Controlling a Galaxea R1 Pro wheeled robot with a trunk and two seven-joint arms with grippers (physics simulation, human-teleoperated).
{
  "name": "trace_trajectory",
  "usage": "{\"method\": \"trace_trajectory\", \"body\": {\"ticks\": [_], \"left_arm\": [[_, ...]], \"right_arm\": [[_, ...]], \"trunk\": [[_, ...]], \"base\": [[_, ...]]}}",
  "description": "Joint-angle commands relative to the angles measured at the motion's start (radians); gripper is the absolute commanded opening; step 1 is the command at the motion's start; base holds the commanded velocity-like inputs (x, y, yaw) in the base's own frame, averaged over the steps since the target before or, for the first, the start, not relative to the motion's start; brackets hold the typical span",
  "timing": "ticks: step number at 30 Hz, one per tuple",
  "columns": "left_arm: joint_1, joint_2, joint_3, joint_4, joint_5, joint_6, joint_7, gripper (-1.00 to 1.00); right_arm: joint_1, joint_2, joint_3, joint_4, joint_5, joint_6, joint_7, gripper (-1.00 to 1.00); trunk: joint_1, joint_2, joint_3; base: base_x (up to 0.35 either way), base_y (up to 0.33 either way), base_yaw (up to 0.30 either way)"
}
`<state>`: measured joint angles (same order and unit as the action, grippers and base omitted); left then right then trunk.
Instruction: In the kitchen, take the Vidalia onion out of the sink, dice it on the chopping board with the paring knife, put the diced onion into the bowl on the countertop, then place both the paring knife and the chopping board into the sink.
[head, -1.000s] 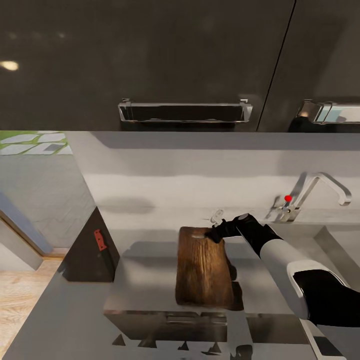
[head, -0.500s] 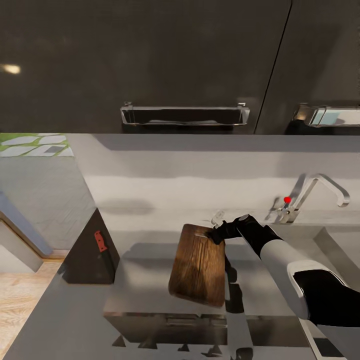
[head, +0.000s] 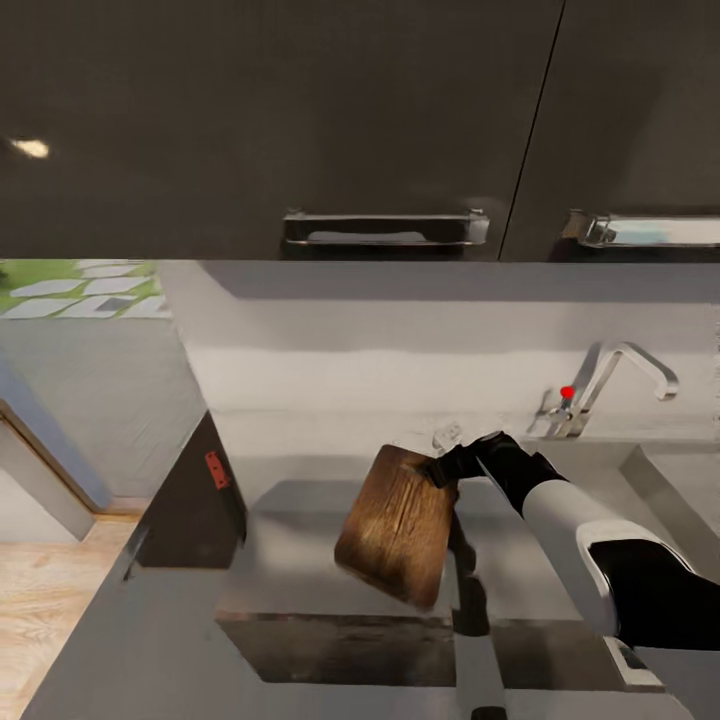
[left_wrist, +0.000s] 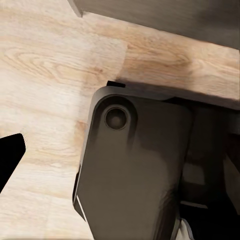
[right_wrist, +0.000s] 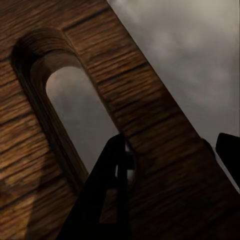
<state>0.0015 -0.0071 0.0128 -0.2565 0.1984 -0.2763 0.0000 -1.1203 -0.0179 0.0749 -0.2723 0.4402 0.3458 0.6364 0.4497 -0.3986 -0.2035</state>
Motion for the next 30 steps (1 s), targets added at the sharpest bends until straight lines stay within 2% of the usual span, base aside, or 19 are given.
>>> {"method": "trace_trajectory", "body": {"ticks": [1,12,16,18,19,20,22,26,30], "left_arm": [[0.000,0.000,0.001,-0.001,0.004,-0.001,0.000,1.00],[0.000,-0.001,0.001,-0.001,0.003,-0.001,0.000,1.00],[0.000,-0.001,0.001,-0.001,0.003,-0.001,0.000,1.00],[0.000,-0.001,0.001,-0.001,0.003,-0.001,0.000,1.00],[0.000,-0.001,0.001,-0.001,0.003,-0.001,0.000,1.00],[0.000,-0.001,0.001,-0.001,0.003,-0.001,0.000,1.00],[0.000,-0.001,0.001,-0.001,0.003,-0.001,0.000,1.00],[0.000,-0.001,0.001,-0.001,0.003,-0.001,0.000,1.00],[0.000,-0.001,0.001,-0.001,0.004,-0.001,0.000,1.00]], "right_arm": [[0.001,-0.001,0.029,0.018,0.041,0.004,0.000,-1.00],[0.001,0.000,0.021,0.014,0.041,0.024,-0.001,-1.00],[0.001,0.000,0.000,0.012,0.041,0.045,-0.023,-1.00],[0.001,0.000,-0.042,0.010,0.040,0.065,-0.055,-1.00],[0.001,0.000,-0.072,0.009,0.041,0.078,-0.075,-1.00],[0.001,0.000,-0.120,0.007,0.041,0.100,-0.111,-1.00],[0.001,0.000,-0.165,-0.004,0.041,0.132,-0.167,-1.00],[0.001,0.002,-0.193,-0.046,0.041,0.195,-0.224,-1.00],[0.001,0.004,-0.200,-0.085,0.041,0.257,-0.240,-1.00]], "trunk": [[0.000,-0.001,0.000],[0.000,-0.001,0.017],[0.000,-0.001,0.023],[0.000,-0.001,0.024],[0.000,-0.001,0.025],[0.000,-0.001,0.025],[0.000,-0.001,0.025],[0.000,-0.001,0.026],[0.000,-0.001,0.026]], "base": [[-0.252,0.111,0.000],[-0.243,0.109,0.000],[-0.062,0.022,0.000],[-0.018,0.006,0.000],[-0.009,0.003,0.000],[-0.005,0.002,0.000],[-0.002,0.001,0.000],[0.000,0.000,0.000],[0.000,0.000,0.000]]}}
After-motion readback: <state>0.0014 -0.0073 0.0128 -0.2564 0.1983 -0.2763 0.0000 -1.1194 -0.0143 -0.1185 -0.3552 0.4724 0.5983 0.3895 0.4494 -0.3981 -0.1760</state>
